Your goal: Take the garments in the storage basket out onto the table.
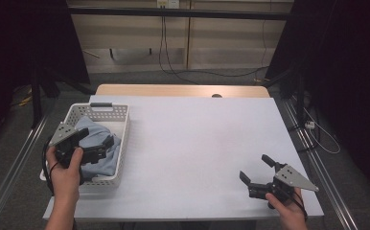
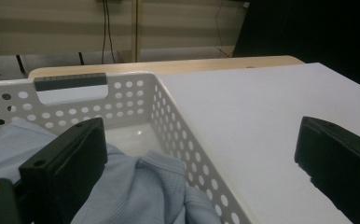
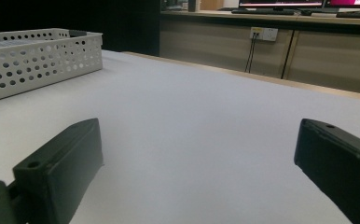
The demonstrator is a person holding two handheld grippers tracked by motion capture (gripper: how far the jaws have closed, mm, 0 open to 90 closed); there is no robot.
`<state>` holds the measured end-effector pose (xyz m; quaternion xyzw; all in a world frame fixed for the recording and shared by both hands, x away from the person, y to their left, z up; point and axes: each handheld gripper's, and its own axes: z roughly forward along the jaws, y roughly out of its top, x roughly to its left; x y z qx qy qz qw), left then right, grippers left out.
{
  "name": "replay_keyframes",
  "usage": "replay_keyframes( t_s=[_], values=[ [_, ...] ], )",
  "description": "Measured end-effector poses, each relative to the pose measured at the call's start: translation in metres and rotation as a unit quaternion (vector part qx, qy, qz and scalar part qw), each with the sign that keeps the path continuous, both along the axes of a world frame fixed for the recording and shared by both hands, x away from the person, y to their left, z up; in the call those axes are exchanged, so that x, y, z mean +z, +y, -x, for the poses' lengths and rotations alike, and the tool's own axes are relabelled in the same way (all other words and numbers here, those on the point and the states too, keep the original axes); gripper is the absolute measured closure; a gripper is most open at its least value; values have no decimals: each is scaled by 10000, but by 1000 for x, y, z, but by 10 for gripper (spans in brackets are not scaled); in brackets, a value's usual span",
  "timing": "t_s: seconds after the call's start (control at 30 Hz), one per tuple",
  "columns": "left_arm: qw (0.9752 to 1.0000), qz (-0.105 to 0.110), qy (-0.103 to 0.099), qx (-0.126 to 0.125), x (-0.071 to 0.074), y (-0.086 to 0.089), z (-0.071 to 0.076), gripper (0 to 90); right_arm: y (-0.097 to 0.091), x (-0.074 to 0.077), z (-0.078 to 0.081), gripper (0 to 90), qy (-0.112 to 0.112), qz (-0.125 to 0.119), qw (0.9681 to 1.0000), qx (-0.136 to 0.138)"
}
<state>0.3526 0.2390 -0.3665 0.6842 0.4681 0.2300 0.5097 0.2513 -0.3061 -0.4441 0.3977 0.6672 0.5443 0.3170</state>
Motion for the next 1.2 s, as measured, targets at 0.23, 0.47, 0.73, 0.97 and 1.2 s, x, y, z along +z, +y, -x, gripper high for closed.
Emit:
replay_keyframes(
  t_s=[0.23, 0.47, 0.73, 0.97, 1.2],
  values=[
    [9998, -94, 154, 103, 2, 2, -11, 26, 0, 0, -1, 4, 21, 9, 10000, 25],
    [9989, -212, 389, 175, 4, 4, -23, 27, 0, -1, -1, 5, 20, 11, 10000, 14],
    [9971, -296, 593, 386, 5, 10, -36, 29, 0, -1, -1, 5, 30, 16, 10000, 20],
    [9934, -287, 879, 675, -2, 16, -48, 36, 0, -1, -1, 5, 37, 8, 10000, 20],
    [9873, -303, 1189, 1010, -9, 18, -58, 41, 0, -1, -1, 5, 36, 10, 10000, 30]
  ],
)
